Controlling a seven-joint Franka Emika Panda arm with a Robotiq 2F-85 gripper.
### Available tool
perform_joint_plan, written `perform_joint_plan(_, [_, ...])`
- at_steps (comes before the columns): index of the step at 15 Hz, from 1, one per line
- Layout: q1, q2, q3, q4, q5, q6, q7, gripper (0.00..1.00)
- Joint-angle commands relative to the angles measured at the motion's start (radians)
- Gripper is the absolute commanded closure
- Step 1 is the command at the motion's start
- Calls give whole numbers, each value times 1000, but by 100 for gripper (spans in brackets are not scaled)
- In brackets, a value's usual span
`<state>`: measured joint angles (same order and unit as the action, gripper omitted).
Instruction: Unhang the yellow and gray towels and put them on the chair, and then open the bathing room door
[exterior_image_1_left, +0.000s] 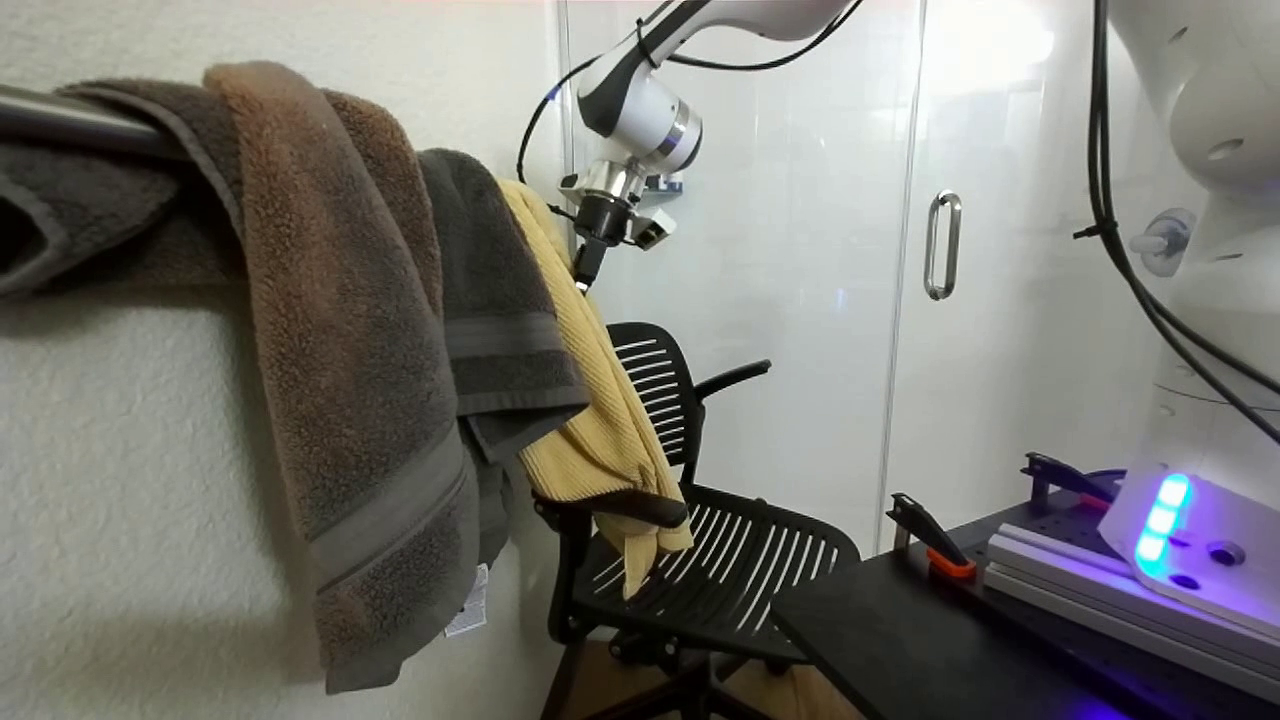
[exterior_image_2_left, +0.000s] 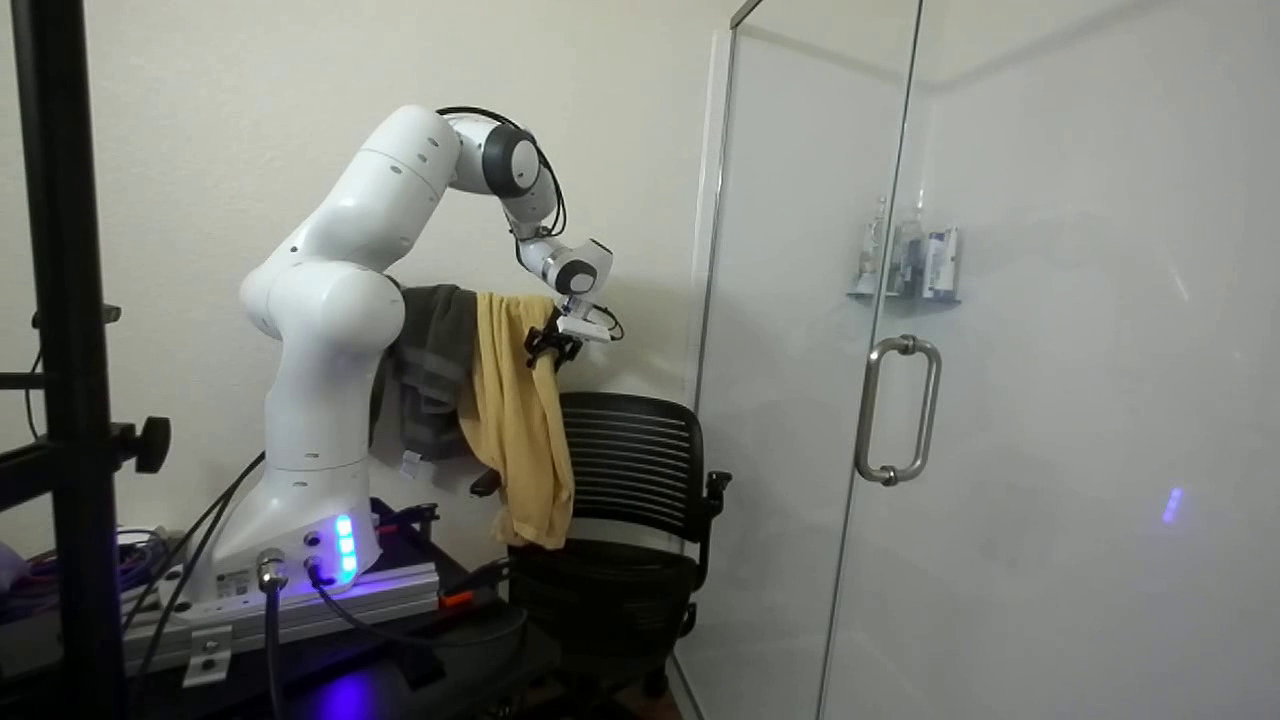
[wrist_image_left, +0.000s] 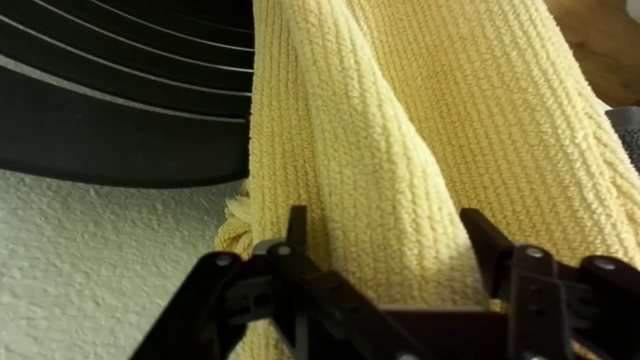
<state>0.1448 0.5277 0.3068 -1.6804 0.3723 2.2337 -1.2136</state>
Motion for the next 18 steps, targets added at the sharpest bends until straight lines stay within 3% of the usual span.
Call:
perform_joint_plan(1, [-14, 11, 6, 11, -12, -8, 16, 56])
perform_joint_plan(7, [-17, -31, -24, 1, -35, 12, 135, 96])
perform_joint_plan(8, [-20, -45, -29, -1, -44, 15, 152, 99])
perform_joint_plan(18, [-75, -224, -47, 17, -63, -37, 197, 98])
